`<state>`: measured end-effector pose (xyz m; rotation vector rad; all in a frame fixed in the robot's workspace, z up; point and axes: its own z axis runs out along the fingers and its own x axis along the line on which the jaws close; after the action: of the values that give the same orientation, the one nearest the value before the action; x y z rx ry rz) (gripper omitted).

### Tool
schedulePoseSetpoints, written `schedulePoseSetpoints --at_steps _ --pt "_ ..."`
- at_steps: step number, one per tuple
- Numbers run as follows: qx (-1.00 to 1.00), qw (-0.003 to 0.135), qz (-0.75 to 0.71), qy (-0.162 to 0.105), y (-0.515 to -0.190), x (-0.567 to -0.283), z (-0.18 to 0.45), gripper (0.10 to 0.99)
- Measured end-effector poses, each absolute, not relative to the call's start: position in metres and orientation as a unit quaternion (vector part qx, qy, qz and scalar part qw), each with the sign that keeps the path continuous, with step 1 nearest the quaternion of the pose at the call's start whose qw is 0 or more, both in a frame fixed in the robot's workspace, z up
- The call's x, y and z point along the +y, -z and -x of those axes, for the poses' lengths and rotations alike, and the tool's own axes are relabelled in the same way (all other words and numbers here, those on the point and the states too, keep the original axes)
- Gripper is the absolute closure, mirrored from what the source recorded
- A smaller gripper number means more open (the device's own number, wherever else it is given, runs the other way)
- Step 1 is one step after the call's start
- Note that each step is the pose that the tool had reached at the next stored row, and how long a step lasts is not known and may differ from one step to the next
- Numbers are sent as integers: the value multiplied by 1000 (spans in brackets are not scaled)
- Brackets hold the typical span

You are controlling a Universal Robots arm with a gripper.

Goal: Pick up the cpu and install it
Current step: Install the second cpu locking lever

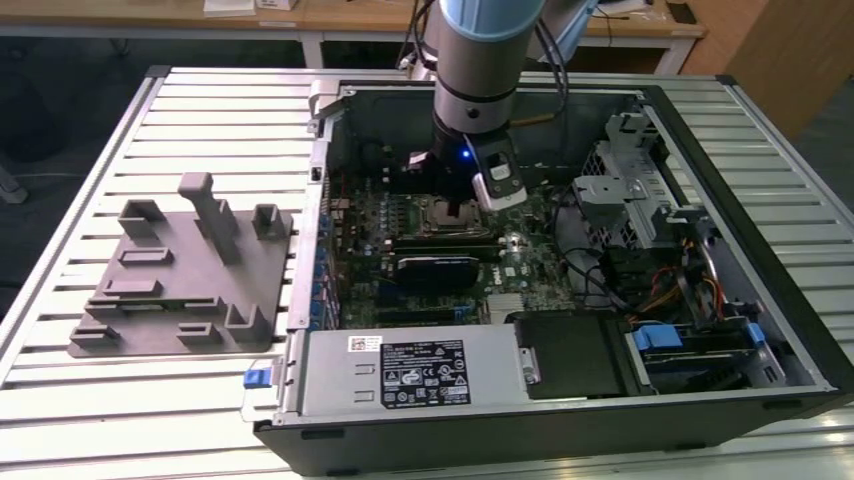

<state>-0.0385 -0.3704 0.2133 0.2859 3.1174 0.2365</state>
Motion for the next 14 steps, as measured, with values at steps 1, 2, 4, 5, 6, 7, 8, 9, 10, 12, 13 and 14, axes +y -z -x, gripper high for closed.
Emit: schedulePoseSetpoints --at_steps 1,2,4,5,6,7,8,9,10,12,13,14 --pt "993 1 -91 -75 -213 -370 38 980" --pt "993 1 -91 -75 -213 -370 38 980" --pt "993 1 -91 -75 -214 -370 38 980" --pt "993 1 -91 -75 -214 -370 38 980" --pt "993 1 -91 -75 -216 -370 38 980" --pt "993 2 -91 -75 -217 -370 38 980" --pt "993 2 -91 -75 -218 -370 38 980" --pt "993 2 -91 -76 -218 -370 38 980" --pt "993 2 -91 -76 -218 -370 38 980" --pt "993 2 -91 -75 -218 -370 38 980" --pt "993 2 -91 -75 -218 -370 38 980" --pt "993 2 -91 -75 -218 -370 38 980"
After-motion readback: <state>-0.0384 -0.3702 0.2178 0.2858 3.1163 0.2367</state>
